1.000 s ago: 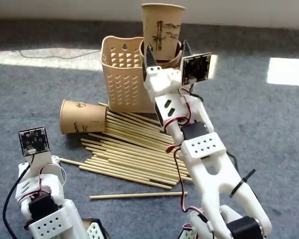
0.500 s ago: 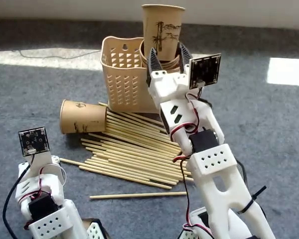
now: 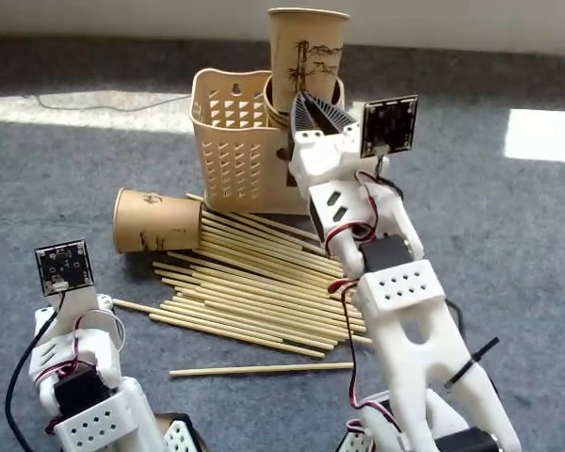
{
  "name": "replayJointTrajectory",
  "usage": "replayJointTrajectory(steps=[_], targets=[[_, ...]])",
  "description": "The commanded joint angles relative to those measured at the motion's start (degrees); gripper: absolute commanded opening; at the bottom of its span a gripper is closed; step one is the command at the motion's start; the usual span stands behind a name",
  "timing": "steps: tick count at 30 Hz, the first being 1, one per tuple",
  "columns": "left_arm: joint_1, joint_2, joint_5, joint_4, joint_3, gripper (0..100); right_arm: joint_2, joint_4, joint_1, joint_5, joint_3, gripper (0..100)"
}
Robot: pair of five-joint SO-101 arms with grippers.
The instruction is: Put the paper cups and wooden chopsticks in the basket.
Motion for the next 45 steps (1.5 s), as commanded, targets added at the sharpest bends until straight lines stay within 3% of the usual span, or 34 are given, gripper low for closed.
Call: replayJointTrajectory(steps=[1, 8, 20, 40, 45], targets=[[1.01, -0.31, 0.18, -0.97, 1.10, 2, 1.98, -4.00, 1.27, 0.26, -3.12, 0.4], [1.01, -0.31, 0.09, -0.97, 1.10, 2, -4.62, -1.10, 0.40, 0.26, 2.42, 0.4], [1.01, -0.31, 0.09, -0.97, 1.10, 2, -21.58, 14.29, -2.86, 0.26, 2.77, 0.4], [1.01, -0.31, 0.09, -0.97, 1.10, 2, -42.07, 56.92, -5.23, 0.70, 9.80, 0.6], [1.01, -0.40, 0.09, -0.97, 0.75, 2, -48.04, 61.49, -5.14, 0.70, 17.63, 0.6]])
